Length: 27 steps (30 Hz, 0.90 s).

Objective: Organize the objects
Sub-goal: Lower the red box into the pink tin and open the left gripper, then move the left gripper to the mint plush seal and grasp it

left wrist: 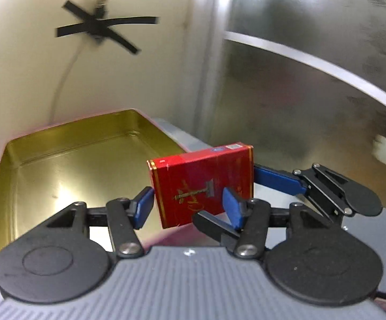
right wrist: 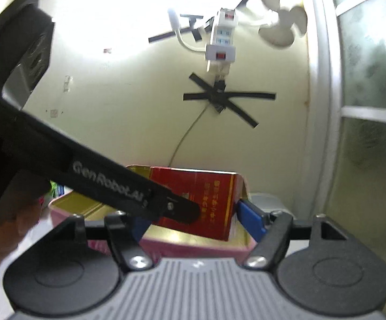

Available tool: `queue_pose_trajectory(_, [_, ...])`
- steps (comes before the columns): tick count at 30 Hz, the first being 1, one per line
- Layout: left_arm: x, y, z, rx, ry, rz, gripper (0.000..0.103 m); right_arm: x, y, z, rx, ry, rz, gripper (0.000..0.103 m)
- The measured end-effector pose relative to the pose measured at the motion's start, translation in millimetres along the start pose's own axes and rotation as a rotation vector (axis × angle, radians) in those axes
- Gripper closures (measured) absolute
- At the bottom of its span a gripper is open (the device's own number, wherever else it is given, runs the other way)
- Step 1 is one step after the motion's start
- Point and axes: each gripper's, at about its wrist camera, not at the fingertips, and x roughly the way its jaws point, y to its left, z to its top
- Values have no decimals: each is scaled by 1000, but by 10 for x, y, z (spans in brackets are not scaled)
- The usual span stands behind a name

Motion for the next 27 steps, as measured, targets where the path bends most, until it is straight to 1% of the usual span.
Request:
queue_pose_trajectory(3, [281,186,-14,-61,28,51,45,349,-1,21,36,54,25,32])
queue_pose_trajectory(4, [381,215,-27,-70,37,62,45,443,5,14,42,70,24,31])
queue_pose_trajectory(6, [522,242,-67,-71,50,77,44,511,-15,-5,51,85,17,29])
queue_pose_trajectory(7, [576,238,-87,-64,55,82,43,542,-35,9,57,90,15,25])
queue_pose_trajectory(9, [657,214,-125,-49,55,97,42,524,-48,10,59,95,13,21])
queue_pose_trajectory(10, [676,201,-134,-42,53,110,39,518,-48,17,53,94,2,17])
queue_pose_trajectory(11, [673,235,-138,-37,48,118,38,543,-65,40,49,89,-2,16])
queue_pose_trajectory(13, [511,322,-215,-30,12,128,37,464,-86,67,54,63,0,15])
queue_pose_trajectory(14, [412,320,-203,-28,-13,139,37,398,-93,62,67,42,1,14])
queue_pose_trajectory(16, [237,314,-215,-23,-76,156,37,329,-112,63,92,0,11,12])
queue_pose_trajectory(18, [10,352,-266,-32,-136,174,36,211,-43,34,97,-48,12,13])
queue_pose_trajectory(20, [-278,458,-340,-53,-194,172,35,105,71,41,97,-81,29,14])
queue_pose_trajectory(22, [-596,589,-459,-74,-237,169,35,16,218,31,115,-110,90,17])
queue_pose_trajectory(24, [-913,740,-612,-89,-264,187,35,-9,458,69,100,-121,147,18])
queue_pose_trajectory(25, [-1025,823,-689,-102,-266,202,35,-8,625,84,85,-112,190,19])
queue_pose_trajectory(27, [-1296,1030,-947,-124,-253,234,34,-10,934,38,42,-79,288,21])
